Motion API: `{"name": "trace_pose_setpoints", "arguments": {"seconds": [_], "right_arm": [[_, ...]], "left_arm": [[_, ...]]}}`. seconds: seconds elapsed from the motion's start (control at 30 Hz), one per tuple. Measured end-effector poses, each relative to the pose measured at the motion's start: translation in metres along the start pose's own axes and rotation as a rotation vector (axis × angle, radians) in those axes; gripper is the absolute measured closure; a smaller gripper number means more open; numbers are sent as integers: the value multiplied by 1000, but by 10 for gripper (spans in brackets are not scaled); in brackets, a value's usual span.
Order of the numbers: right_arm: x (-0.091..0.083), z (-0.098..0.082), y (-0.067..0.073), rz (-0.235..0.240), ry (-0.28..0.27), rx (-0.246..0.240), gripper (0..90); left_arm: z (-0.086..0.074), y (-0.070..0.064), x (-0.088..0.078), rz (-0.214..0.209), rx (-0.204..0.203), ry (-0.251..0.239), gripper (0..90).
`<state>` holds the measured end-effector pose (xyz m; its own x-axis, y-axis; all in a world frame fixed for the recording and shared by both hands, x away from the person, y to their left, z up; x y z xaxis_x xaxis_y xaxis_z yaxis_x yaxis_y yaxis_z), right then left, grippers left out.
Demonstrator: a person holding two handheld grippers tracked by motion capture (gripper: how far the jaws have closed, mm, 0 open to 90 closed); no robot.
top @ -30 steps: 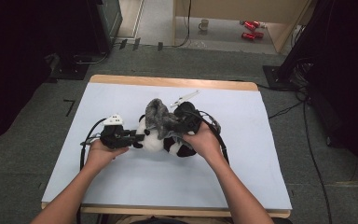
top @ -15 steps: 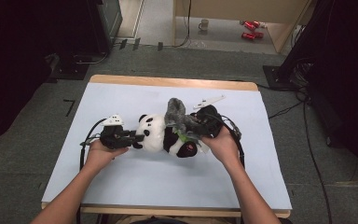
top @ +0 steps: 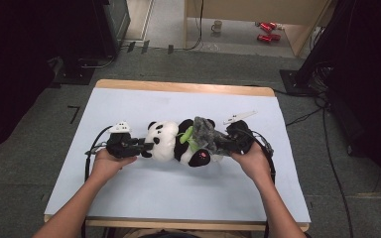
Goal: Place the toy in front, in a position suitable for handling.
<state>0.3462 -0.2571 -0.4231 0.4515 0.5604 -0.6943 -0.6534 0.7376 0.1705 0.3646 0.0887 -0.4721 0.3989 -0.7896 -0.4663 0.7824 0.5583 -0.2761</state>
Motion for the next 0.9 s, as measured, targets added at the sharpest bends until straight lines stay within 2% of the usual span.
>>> {"name": "trace_pose_setpoints", "arguments": {"seconds": [0.07,0.1,0.13,0.17,0.2,0.3,0.53,0.7,0.87,0.9], "right_arm": [[-4,-6,-6,-41,30,1,796],[-8,-10,-12,-92,50,-2,797],[-10,-12,-16,-113,59,9,797],[-16,-14,-21,-119,46,36,797],[-22,-14,-24,-108,17,53,798],[-37,-7,-22,-83,-41,55,798],[-53,21,-5,-59,-116,6,797],[-50,39,7,-22,-158,-7,797],[-38,59,21,27,-194,-20,797],[-34,65,26,35,-195,-37,797]], "left_arm": [[0,0,0,1,-7,3,701],[0,0,0,2,-7,2,702],[0,0,0,3,-5,3,702],[0,-1,0,3,-4,0,703],[1,-1,0,3,-4,0,703],[1,-1,0,4,-3,2,704],[1,-2,0,4,-4,1,702],[1,-2,0,4,0,3,702],[1,-2,0,9,5,-1,702],[2,-3,0,8,6,-1,702]]}}
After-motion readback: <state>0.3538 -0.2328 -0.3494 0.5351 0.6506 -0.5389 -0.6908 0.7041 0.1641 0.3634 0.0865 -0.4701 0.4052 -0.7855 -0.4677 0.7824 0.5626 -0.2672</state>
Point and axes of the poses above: each handheld gripper's, and its own axes: x roughly forward along the jaws, z roughly out of its top, y roughly to its left, the point moved 3 cm from there along x, roughly forward along the jaws, and after that the axes turned 5 degrees about -y, right-handed, at the moved point
